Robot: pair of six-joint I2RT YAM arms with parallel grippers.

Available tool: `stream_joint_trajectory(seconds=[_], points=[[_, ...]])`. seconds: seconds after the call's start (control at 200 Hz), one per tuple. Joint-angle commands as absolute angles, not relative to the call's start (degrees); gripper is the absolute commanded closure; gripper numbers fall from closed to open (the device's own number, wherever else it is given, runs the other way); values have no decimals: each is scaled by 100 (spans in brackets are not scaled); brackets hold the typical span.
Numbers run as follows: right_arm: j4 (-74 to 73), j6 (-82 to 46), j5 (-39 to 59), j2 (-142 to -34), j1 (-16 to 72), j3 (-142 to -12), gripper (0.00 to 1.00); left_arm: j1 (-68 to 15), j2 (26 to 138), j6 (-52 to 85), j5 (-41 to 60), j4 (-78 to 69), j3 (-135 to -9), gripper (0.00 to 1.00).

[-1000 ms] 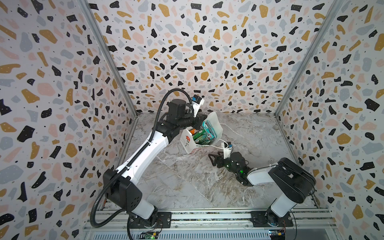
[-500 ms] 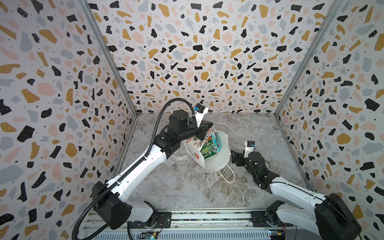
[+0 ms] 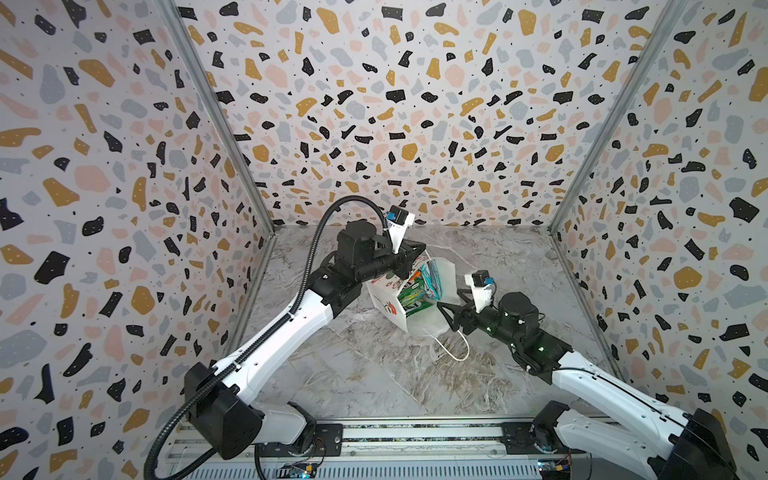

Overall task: Take the snacks out of the paper bag
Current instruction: 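Hold the bag with the left gripper while the right gripper reaches into its mouth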

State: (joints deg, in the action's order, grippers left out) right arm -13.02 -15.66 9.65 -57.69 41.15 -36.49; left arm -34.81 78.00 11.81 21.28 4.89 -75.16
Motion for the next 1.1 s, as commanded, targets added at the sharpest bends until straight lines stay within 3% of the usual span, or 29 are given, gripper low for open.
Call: stream_joint_trajectory(seconds=[0.0,0.446,0.841,0.991,1.096], points=[[-1129,-1278,1315,-6188,4441,-4025,20,-3512,7639,1292,2134,114,-7386,100],[-162,-869,-115,-7609,4720,-4949,37,-3510,7363,1194,2044,185,-7199,100],[173,-529,-1390,-8384,4729,-5496,44,-3515,7339,1176,2147,219,-7104,100],[257,-601,-1764,-8664,4719,-5750,58,-3512,7313,1173,2204,204,-7093,100],[270,-656,-2022,-8814,4721,-5852,61,-3513,7290,1174,2198,202,-7083,100]])
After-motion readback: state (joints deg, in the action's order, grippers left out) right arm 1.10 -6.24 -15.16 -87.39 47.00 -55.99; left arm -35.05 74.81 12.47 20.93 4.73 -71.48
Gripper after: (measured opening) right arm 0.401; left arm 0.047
